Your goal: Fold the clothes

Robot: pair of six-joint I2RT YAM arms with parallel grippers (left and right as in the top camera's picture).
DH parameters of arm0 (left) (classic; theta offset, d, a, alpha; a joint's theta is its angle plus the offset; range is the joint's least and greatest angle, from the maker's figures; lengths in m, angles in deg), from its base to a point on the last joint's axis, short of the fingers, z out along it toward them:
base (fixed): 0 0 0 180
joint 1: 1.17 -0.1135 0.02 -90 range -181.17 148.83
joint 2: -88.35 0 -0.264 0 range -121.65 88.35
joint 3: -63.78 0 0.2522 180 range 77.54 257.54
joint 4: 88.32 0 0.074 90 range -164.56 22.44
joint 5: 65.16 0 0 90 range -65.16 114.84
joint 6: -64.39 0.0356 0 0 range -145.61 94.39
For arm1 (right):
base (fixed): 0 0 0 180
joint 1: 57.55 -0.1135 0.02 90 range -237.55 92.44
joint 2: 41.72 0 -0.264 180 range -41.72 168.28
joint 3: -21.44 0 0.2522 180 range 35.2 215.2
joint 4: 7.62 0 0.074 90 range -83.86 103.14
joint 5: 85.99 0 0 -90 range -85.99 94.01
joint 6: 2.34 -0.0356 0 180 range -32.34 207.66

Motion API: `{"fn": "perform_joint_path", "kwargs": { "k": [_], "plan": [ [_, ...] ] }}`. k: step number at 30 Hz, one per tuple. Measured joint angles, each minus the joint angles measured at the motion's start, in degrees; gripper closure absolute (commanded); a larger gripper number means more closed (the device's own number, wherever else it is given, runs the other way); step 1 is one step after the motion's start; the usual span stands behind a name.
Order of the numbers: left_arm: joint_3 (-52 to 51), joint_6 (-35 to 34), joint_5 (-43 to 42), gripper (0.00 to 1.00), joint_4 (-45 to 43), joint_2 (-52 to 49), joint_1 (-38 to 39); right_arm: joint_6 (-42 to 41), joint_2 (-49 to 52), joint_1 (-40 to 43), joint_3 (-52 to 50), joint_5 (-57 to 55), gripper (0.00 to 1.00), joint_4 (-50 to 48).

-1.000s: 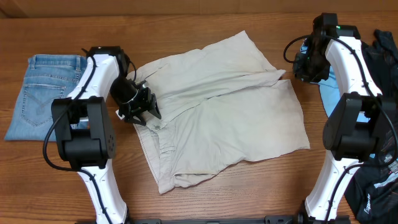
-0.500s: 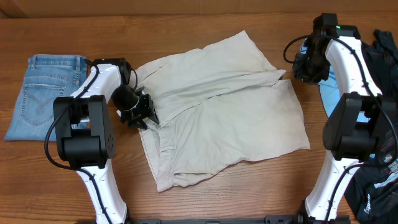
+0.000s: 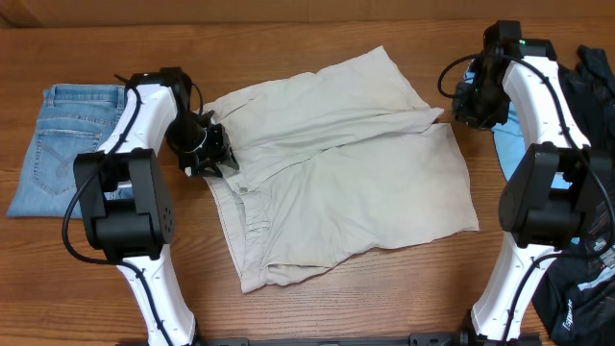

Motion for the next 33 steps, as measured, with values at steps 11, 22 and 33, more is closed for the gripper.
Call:
{"fn": "perform_joint_path", "kwargs": {
  "k": [11, 22, 33],
  "plan": [
    [-3.6, -0.6, 0.2, 0.96, -4.4, 0.0, 2.6, 0.0, 0.0, 0.0, 0.0, 0.0, 0.69, 0.4],
    [19.8, 2.7, -0.9, 0.96, -4.6, -0.9, -8.4, 0.0, 0.0, 0.0, 0.0, 0.0, 0.69, 1.5],
    [24.0, 5.0, 8.7, 0.96, 0.7, -0.9, -6.7, 0.0, 0.0, 0.0, 0.0, 0.7, 0.69, 2.3]
  ]
}}
